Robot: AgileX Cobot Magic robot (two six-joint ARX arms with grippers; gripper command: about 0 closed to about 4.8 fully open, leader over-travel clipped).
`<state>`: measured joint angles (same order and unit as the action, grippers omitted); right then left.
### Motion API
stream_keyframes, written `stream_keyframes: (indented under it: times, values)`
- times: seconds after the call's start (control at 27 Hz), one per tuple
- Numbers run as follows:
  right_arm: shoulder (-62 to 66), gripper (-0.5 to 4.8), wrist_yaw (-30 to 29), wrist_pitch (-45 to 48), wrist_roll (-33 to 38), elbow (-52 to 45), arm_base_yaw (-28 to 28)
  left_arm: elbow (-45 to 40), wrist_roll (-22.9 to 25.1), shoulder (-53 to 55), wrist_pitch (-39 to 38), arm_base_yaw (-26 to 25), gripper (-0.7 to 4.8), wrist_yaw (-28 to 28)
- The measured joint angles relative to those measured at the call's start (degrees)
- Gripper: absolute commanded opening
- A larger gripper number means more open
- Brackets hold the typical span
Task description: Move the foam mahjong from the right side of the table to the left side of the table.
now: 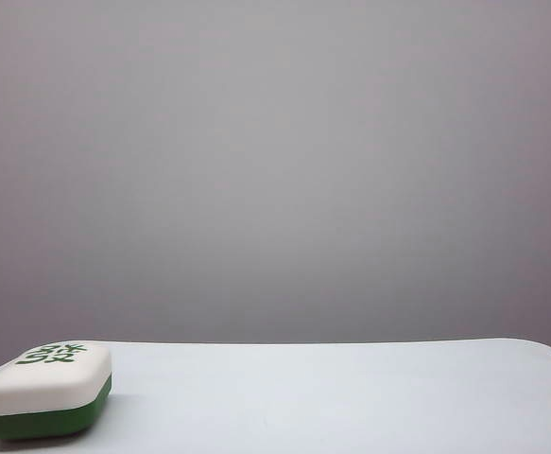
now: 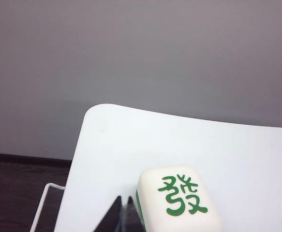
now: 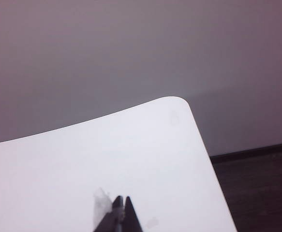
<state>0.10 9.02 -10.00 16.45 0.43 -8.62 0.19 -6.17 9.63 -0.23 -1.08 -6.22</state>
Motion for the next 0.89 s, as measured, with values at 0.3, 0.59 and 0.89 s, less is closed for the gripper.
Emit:
stream_keyframes:
  times: [0.3, 0.59, 0.89]
  values:
    - [0.0, -0.05, 0.0, 0.02, 0.0, 0.0, 0.0, 0.0, -0.02, -0.22, -0.04, 0.11, -0.04, 0.02]
    - [0.0, -0.05, -0.02, 0.09, -0.02, 0.0, 0.0, 0.15, 0.09, -9.79, -1.99, 1.16, -0.04, -0.04]
    - [-0.07, -0.05, -0.07, 0.07, -0.02, 0.0, 0.0, 0.11, 0.11, -9.6, -1.05, 1.14, -0.04, -0.02]
